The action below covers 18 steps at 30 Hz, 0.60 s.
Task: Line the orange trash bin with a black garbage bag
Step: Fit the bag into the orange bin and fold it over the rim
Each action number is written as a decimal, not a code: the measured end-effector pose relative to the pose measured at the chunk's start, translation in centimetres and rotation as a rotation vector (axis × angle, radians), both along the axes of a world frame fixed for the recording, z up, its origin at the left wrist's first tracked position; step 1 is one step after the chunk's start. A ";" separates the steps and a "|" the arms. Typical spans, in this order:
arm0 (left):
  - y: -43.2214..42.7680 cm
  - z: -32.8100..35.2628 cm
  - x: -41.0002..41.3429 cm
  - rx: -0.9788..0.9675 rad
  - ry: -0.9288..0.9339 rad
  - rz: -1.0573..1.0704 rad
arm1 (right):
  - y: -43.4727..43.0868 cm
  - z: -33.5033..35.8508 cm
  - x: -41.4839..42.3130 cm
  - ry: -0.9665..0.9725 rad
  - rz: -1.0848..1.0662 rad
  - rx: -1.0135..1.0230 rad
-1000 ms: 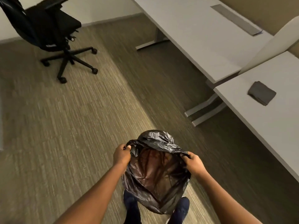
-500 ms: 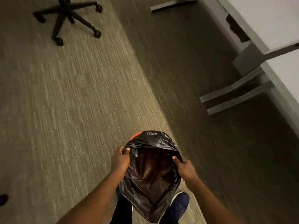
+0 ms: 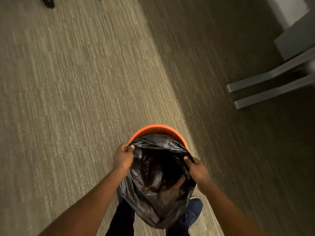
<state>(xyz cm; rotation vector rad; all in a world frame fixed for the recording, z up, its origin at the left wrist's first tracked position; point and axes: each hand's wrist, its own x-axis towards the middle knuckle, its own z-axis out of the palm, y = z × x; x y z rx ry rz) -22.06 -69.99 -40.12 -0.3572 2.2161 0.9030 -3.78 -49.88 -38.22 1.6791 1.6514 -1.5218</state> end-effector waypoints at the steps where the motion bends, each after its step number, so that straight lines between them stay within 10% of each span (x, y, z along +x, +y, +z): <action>1: 0.3 -0.6 -0.4 -0.007 0.016 0.013 | 0.5 -0.7 -0.4 0.002 -0.012 0.014; 18: 4.4 -11.6 -9.3 -0.127 0.161 -0.124 | 9.2 -13.4 -9.1 -0.135 0.123 0.327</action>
